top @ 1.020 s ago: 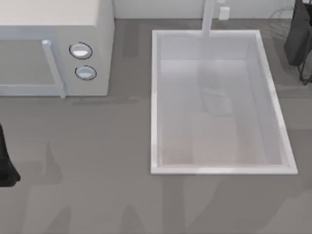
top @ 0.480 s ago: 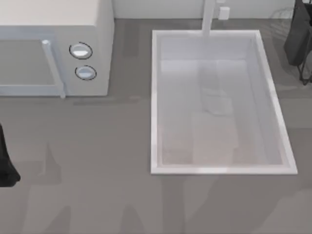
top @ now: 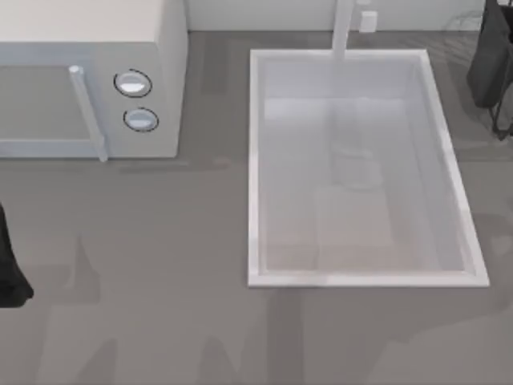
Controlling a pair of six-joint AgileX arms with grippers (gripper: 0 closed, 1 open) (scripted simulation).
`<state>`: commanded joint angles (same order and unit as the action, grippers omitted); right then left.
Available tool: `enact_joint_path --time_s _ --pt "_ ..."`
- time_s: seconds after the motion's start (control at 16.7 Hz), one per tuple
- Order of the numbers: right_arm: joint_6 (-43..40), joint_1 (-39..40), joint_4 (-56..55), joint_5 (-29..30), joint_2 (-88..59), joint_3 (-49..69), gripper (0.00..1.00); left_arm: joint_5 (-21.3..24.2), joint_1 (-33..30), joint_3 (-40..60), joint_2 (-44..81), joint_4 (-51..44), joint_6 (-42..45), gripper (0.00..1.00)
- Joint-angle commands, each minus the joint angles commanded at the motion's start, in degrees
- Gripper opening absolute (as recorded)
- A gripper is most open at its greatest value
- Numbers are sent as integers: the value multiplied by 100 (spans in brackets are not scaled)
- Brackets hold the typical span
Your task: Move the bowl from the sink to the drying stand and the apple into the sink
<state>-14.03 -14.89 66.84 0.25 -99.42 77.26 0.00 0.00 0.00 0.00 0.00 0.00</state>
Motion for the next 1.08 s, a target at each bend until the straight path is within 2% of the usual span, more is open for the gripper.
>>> enact_joint_path --time_s 0.36,0.6,0.84,1.08 --pt "11 8 45 -5 11 37 0 0 0 0 0 0 0 100" --pt "94 308 -550 194 39 -113 0 0 0 0 0 0 0 100" --pt "307 978 -2109 658 126 -496 0 0 0 0 0 0 0 100" --pt "588 1880 -4366 1317 259 -1086 0 0 0 0 0 0 0 100"
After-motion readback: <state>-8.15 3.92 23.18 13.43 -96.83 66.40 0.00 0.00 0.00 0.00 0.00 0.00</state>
